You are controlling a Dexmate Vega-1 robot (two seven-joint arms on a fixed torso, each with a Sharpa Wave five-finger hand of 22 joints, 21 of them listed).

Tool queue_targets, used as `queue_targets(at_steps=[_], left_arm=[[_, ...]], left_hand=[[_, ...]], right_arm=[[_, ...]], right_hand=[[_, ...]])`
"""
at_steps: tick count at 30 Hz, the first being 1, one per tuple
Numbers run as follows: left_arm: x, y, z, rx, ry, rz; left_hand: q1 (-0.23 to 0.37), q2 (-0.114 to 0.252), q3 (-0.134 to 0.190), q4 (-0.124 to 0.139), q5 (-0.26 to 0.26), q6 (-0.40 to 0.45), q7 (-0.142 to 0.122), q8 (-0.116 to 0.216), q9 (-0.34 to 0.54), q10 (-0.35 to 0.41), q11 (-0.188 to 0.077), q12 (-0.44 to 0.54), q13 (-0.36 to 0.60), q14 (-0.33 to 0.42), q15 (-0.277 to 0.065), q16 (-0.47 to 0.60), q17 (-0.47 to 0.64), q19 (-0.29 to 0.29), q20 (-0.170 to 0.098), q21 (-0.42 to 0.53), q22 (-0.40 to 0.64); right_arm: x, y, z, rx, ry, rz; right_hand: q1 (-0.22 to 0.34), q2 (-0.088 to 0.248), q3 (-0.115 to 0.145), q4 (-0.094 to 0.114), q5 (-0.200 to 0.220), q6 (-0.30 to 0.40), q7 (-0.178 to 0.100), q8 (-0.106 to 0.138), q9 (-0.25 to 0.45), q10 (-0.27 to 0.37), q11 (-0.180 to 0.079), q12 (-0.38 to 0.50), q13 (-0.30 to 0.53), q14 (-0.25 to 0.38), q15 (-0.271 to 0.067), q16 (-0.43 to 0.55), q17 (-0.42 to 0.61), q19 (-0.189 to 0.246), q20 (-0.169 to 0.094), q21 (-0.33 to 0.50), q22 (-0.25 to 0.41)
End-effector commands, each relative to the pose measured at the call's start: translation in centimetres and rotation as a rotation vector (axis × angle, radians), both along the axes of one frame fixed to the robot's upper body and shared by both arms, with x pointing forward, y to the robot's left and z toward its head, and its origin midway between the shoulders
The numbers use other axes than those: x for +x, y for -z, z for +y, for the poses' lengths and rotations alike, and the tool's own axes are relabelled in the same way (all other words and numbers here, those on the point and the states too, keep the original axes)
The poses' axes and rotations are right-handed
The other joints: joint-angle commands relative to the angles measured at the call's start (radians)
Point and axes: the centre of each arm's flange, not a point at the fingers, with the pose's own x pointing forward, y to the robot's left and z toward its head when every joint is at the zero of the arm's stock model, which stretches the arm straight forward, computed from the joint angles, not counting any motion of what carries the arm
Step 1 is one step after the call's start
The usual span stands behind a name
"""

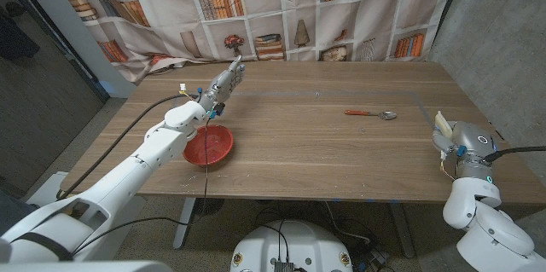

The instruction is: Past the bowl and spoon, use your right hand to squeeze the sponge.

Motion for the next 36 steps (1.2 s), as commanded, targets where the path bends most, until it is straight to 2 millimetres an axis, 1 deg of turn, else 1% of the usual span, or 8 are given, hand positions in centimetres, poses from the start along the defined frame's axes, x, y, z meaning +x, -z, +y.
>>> queue_targets(at_steps=[1,3,9,17,20,24,32,36], left_arm=[[0.2,-0.1,0.0,0.002,0.008,0.000],[0.2,0.0,0.0,0.001,0.008,0.002],[0.1,0.3,0.2,-0.004,0.003,0.009],[-0.2,0.4,0.6,-0.007,-0.010,0.010],[-0.2,0.4,0.5,-0.005,-0.008,0.012],[-0.1,0.4,0.3,-0.003,-0.004,0.010],[-0.2,0.3,0.1,-0.002,-0.002,0.010],[-0.3,0.5,0.2,-0.005,-0.007,0.014]], left_hand=[[0.010,-0.002,-0.004,0.002,-0.007,0.003,0.003,-0.002,0.004,-0.003,-0.005,0.000,0.005,-0.001,-0.003,0.001,0.005,-0.001,0.007,-0.001,0.006],[0.011,-0.002,-0.004,0.002,-0.007,0.003,0.002,-0.003,0.004,-0.003,-0.006,0.000,0.005,-0.002,-0.002,0.001,0.005,-0.002,0.008,-0.001,0.006],[0.013,0.000,-0.004,0.002,-0.007,0.003,0.003,-0.003,0.004,-0.001,-0.009,0.001,0.005,-0.002,-0.002,0.001,0.005,-0.002,0.008,-0.001,0.006],[0.014,0.002,-0.005,0.001,-0.008,0.004,0.003,-0.003,0.004,-0.002,-0.008,0.001,0.005,-0.001,-0.003,0.002,0.005,-0.002,0.009,0.000,0.006],[0.014,0.002,-0.006,0.001,-0.008,0.004,0.003,-0.003,0.004,-0.003,-0.007,0.001,0.005,-0.001,-0.002,0.002,0.005,-0.002,0.009,0.000,0.006],[0.015,0.003,-0.006,0.001,-0.008,0.004,0.003,-0.003,0.004,-0.003,-0.007,0.000,0.005,-0.002,-0.003,0.001,0.005,-0.003,0.009,0.000,0.006],[0.016,0.004,-0.007,0.001,-0.009,0.003,0.003,-0.004,0.004,-0.002,-0.007,0.001,0.005,-0.003,-0.002,0.001,0.005,-0.004,0.008,0.000,0.006],[0.017,0.005,-0.007,0.001,-0.009,0.004,0.003,-0.003,0.004,-0.002,-0.005,0.001,0.005,-0.001,-0.002,0.002,0.005,-0.004,0.009,0.000,0.006]], right_arm=[[1.0,1.4,0.1,-0.026,0.065,0.101],[1.2,1.6,0.1,-0.017,0.063,0.115],[2.1,2.2,0.1,-0.013,0.070,0.144],[3.0,3.1,-0.3,0.003,0.083,0.165],[3.1,3.4,-0.4,0.010,0.082,0.172],[3.2,3.6,-0.5,0.018,0.079,0.176],[3.4,3.7,-0.5,0.019,0.073,0.191],[3.4,3.5,-0.4,0.016,0.061,0.193]], right_hand=[[-0.019,-0.004,-0.017,0.002,-0.003,-0.006,-0.004,-0.003,-0.004,-0.011,0.003,-0.008,-0.003,-0.014,-0.022,-0.003,0.000,-0.010,-0.037,-0.011,0.004],[-0.033,-0.014,-0.031,0.004,-0.004,-0.038,-0.005,-0.012,-0.009,-0.019,0.002,-0.013,-0.007,-0.027,-0.020,-0.005,-0.005,-0.021,-0.032,-0.018,0.004],[-0.053,-0.025,-0.054,0.006,-0.004,-0.075,-0.009,-0.016,-0.017,-0.048,-0.005,-0.027,-0.013,-0.059,-0.015,-0.010,-0.011,-0.038,-0.019,-0.032,0.004],[-0.070,-0.039,-0.082,0.003,-0.003,-0.112,-0.006,-0.018,-0.024,-0.083,-0.004,-0.040,-0.016,-0.097,-0.005,-0.013,-0.015,-0.054,-0.005,-0.046,0.003],[-0.081,-0.046,-0.097,0.003,-0.002,-0.143,-0.010,-0.021,-0.029,-0.105,-0.003,-0.047,-0.016,-0.116,0.002,-0.013,-0.018,-0.060,-0.001,-0.054,0.003],[-0.088,-0.053,-0.116,-0.003,0.000,-0.193,-0.009,-0.023,-0.035,-0.137,0.005,-0.055,-0.016,-0.150,0.011,-0.015,-0.022,-0.070,0.008,-0.067,0.003],[-0.103,-0.072,-0.143,-0.006,0.001,-0.237,-0.008,-0.023,-0.042,-0.169,0.012,-0.061,-0.016,-0.175,0.023,-0.014,-0.027,-0.082,0.022,-0.081,0.003],[-0.122,-0.092,-0.165,-0.006,0.002,-0.260,-0.003,-0.020,-0.046,-0.190,0.019,-0.064,-0.016,-0.192,0.032,-0.015,-0.032,-0.085,0.031,-0.090,0.003]])
